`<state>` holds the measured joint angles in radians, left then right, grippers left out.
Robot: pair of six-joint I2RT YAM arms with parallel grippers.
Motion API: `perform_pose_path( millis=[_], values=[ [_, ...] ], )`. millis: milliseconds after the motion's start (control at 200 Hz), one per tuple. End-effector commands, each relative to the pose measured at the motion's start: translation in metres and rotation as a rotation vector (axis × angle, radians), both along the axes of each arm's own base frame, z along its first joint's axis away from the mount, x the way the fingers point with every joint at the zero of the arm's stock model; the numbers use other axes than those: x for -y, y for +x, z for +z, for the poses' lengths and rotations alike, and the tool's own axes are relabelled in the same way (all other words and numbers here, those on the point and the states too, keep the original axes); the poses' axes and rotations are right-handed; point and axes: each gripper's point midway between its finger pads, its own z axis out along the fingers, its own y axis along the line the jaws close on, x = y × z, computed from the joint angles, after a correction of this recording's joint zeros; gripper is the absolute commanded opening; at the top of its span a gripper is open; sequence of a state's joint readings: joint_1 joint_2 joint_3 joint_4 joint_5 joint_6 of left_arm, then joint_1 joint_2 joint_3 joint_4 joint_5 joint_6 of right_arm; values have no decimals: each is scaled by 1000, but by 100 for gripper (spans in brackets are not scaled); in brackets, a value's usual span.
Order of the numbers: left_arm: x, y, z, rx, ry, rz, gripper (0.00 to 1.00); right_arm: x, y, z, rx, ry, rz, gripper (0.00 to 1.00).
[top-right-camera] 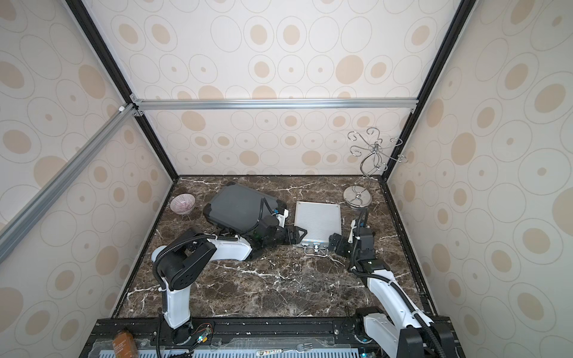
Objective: Open the poker set cases
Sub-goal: Open the case lid on the poker set case.
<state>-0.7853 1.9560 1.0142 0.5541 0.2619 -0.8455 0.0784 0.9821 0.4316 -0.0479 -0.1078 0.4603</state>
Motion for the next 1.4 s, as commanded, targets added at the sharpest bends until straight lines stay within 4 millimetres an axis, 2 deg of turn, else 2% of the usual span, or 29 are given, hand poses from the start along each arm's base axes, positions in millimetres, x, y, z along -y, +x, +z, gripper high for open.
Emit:
perform_pose_path(
  millis=[0, 400, 865, 1396],
  values=[
    [2, 2, 9, -2, -15, 8, 93, -4, -2, -7, -18, 80, -6, 100],
    [15, -10, 15, -11, -54, -40, 93, 0, -1, -17, -35, 155, -31, 100],
    [25, -18, 54, 16, -187, -95, 90, 6, 2, -25, -63, 249, -69, 100],
    [27, -21, 58, 7, -233, -103, 89, 0, 17, -29, -70, 323, -51, 100]
  ],
)
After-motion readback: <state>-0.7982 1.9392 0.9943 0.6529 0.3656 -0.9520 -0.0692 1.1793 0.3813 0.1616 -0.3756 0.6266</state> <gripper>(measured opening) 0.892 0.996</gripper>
